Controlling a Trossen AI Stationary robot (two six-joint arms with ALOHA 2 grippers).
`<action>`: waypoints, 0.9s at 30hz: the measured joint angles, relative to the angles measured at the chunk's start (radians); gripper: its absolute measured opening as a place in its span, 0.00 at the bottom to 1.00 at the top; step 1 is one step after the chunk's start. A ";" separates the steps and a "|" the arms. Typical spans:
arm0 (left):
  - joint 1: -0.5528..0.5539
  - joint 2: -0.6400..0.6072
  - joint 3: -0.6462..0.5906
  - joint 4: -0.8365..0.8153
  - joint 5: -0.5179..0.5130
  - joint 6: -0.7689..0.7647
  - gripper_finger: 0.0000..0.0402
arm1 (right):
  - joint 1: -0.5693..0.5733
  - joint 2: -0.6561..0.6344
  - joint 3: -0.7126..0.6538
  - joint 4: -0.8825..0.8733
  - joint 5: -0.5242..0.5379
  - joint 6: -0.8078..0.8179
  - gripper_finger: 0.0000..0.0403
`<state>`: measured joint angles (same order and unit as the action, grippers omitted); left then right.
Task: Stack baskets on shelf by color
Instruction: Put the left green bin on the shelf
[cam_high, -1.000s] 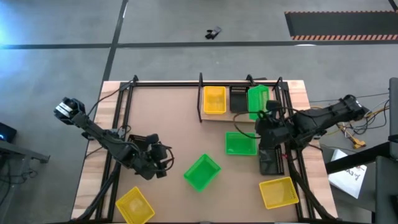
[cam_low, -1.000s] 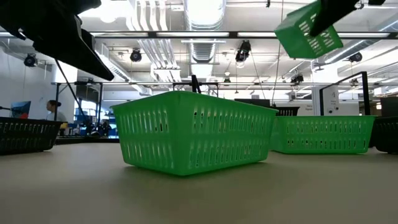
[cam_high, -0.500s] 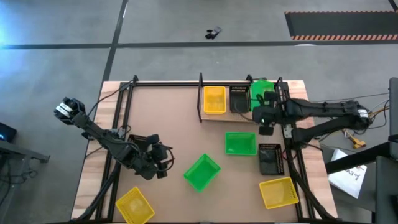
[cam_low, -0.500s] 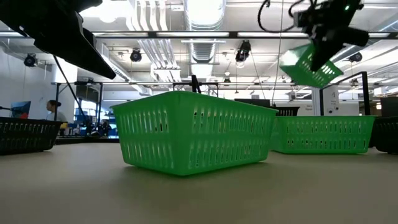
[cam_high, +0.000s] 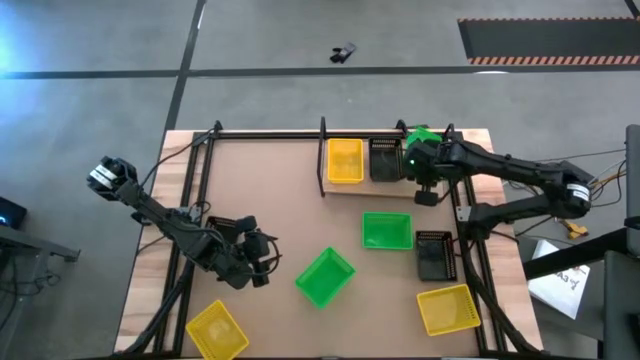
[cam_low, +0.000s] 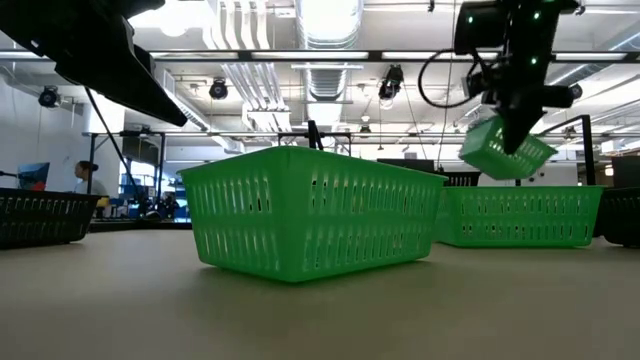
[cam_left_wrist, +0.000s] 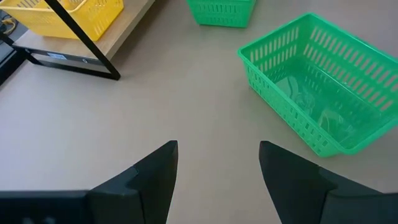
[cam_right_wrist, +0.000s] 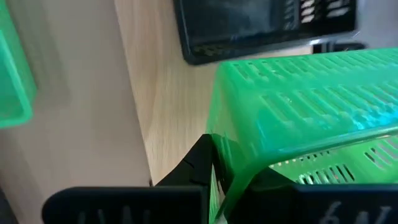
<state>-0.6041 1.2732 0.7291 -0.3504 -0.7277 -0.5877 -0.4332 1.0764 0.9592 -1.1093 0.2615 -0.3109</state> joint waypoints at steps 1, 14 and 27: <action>0.000 0.000 0.000 0.000 0.000 0.000 0.52 | -0.007 0.008 -0.007 0.001 0.000 -0.002 0.02; 0.000 0.000 0.000 0.002 -0.001 0.000 0.52 | -0.019 0.132 -0.034 -0.012 0.000 -0.003 0.02; 0.000 0.000 -0.001 0.003 -0.001 0.000 0.52 | -0.019 0.229 -0.034 -0.021 0.002 0.023 0.06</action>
<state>-0.6041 1.2732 0.7284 -0.3478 -0.7288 -0.5877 -0.4522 1.3052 0.9249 -1.1299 0.2630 -0.2882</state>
